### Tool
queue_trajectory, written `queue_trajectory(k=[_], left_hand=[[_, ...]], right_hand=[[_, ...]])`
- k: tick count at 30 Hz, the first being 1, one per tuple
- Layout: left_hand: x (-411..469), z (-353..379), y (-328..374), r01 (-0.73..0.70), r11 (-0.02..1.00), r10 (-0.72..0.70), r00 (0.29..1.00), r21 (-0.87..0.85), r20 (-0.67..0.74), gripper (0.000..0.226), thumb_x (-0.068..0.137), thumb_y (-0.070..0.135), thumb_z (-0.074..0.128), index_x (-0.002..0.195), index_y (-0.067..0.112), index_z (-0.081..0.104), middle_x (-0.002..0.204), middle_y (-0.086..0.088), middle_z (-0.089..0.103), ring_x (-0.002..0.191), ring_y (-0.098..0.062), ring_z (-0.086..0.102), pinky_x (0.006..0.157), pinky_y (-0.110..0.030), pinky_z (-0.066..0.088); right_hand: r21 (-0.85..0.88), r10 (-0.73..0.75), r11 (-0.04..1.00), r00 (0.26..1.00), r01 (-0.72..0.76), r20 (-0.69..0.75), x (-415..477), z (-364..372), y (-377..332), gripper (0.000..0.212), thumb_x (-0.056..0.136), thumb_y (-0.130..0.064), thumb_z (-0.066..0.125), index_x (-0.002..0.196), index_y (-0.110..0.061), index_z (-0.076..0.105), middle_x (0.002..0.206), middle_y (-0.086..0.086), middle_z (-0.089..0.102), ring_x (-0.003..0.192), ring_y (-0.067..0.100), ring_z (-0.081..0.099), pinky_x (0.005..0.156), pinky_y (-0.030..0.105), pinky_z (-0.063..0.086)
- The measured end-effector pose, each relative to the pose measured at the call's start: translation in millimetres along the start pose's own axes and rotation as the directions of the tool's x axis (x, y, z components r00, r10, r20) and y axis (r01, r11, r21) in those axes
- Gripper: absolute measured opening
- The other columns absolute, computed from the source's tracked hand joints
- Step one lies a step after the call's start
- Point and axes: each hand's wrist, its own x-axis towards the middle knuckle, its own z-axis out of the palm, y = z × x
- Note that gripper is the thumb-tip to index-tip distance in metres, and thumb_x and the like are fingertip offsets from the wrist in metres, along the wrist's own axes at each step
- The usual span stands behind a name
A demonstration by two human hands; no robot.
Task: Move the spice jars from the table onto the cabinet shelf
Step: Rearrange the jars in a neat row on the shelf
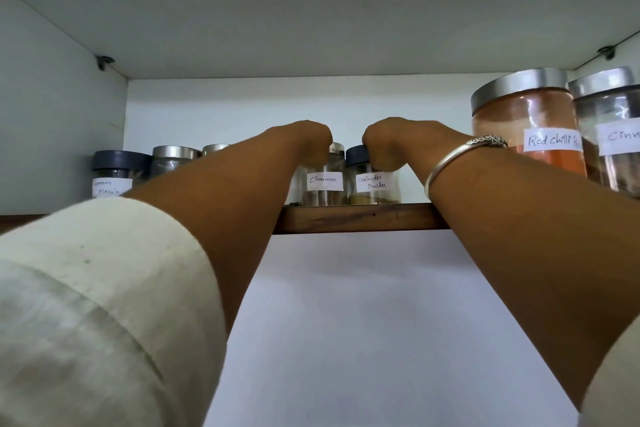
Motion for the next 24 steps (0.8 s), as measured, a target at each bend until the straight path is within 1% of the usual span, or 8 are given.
queue_trajectory(k=[2, 4, 6, 8, 11, 15, 19, 24], left_hand=[[-2, 4, 1, 0.011, 0.999, -0.012, 1.0, -0.048, -0.022, 0.028, 0.092, 0.016, 0.045, 0.115, 0.002, 0.055, 0.105, -0.013, 0.059, 0.09, -0.025, 0.049, 0.078, -0.032, 0.041], [-5, 5, 1, 0.009, 0.998, -0.012, 0.998, -0.065, -0.056, 0.035, 0.091, 0.024, 0.048, 0.118, 0.003, 0.05, 0.115, -0.014, 0.057, 0.114, -0.032, 0.046, 0.097, -0.039, 0.041], [-13, 4, 1, 0.005, 0.997, -0.016, 0.991, -0.083, -0.136, 0.042, 0.089, 0.025, 0.053, 0.124, 0.004, 0.045, 0.129, -0.013, 0.047, 0.136, -0.037, 0.025, 0.106, -0.047, 0.034], [-25, -1, 3, -0.002, 0.995, -0.017, 0.979, -0.095, -0.205, 0.05, 0.086, 0.022, 0.057, 0.131, 0.005, 0.042, 0.142, -0.013, 0.038, 0.143, -0.034, 0.012, 0.109, -0.048, 0.031], [-46, -8, 10, -0.033, 0.999, 0.029, 0.973, -0.013, -0.23, 0.066, 0.083, 0.02, 0.058, 0.142, 0.006, 0.03, 0.152, -0.012, 0.027, 0.145, -0.03, 0.008, 0.112, -0.046, 0.028], [-74, -20, 17, -0.063, 0.998, 0.067, 0.978, 0.024, -0.198, 0.071, 0.083, 0.026, 0.06, 0.144, 0.01, 0.026, 0.152, -0.01, 0.026, 0.144, -0.029, 0.011, 0.112, -0.046, 0.029], [-102, -41, 23, -0.075, 0.995, 0.085, 0.985, 0.07, -0.149, 0.073, 0.084, 0.03, 0.06, 0.145, 0.012, 0.024, 0.152, -0.007, 0.026, 0.144, -0.028, 0.012, 0.109, -0.044, 0.031], [-118, -73, 40, -0.124, 0.992, 0.125, 0.977, 0.019, -0.173, 0.065, 0.082, 0.031, 0.06, 0.139, 0.014, 0.033, 0.14, -0.009, 0.041, 0.13, -0.027, 0.036, 0.097, -0.04, 0.041]], right_hand=[[0.026, 0.017, 1.0, 1.0, -0.017, -0.001, -4, 0, -3, 0.013, 0.085, -0.011, 0.05, 0.094, -0.009, 0.058, 0.076, 0.004, 0.051, 0.078, 0.028, 0.055, 0.071, 0.036, 0.048], [0.043, 0.046, 0.998, 0.998, -0.044, -0.036, -10, -2, -6, 0.026, 0.084, -0.01, 0.052, 0.109, -0.008, 0.056, 0.096, 0.009, 0.052, 0.083, 0.03, 0.055, 0.066, 0.035, 0.045], [0.082, 0.09, 0.993, 0.987, -0.079, -0.131, -17, -4, -10, 0.039, 0.083, -0.012, 0.056, 0.121, -0.007, 0.048, 0.12, 0.017, 0.044, 0.082, 0.032, 0.051, 0.059, 0.034, 0.039], [0.09, 0.076, 0.994, 0.969, -0.056, -0.233, -24, -7, -16, 0.045, 0.085, -0.017, 0.059, 0.126, -0.009, 0.041, 0.121, 0.017, 0.043, 0.077, 0.03, 0.048, 0.058, 0.034, 0.038], [0.056, -0.003, 0.998, 0.954, 0.021, -0.299, -35, -15, -22, 0.049, 0.087, -0.022, 0.059, 0.13, -0.013, 0.038, 0.11, 0.012, 0.05, 0.079, 0.028, 0.049, 0.058, 0.033, 0.038], [0.099, -0.025, 0.994, 0.965, 0.052, -0.26, -56, -29, -26, 0.053, 0.086, -0.023, 0.059, 0.133, -0.015, 0.036, 0.111, 0.008, 0.055, 0.097, 0.028, 0.056, 0.065, 0.034, 0.041], [0.125, -0.101, 0.983, 0.965, 0.135, -0.244, -86, -45, -29, 0.05, 0.082, -0.017, 0.059, 0.128, -0.015, 0.039, 0.103, 0.005, 0.056, 0.086, 0.023, 0.051, 0.065, 0.033, 0.04], [0.082, -0.08, 0.991, 0.97, 0.101, -0.228, -129, -69, -6, 0.05, 0.081, -0.016, 0.056, 0.128, -0.014, 0.039, 0.1, 0.005, 0.053, 0.086, 0.024, 0.05, 0.067, 0.034, 0.043]])
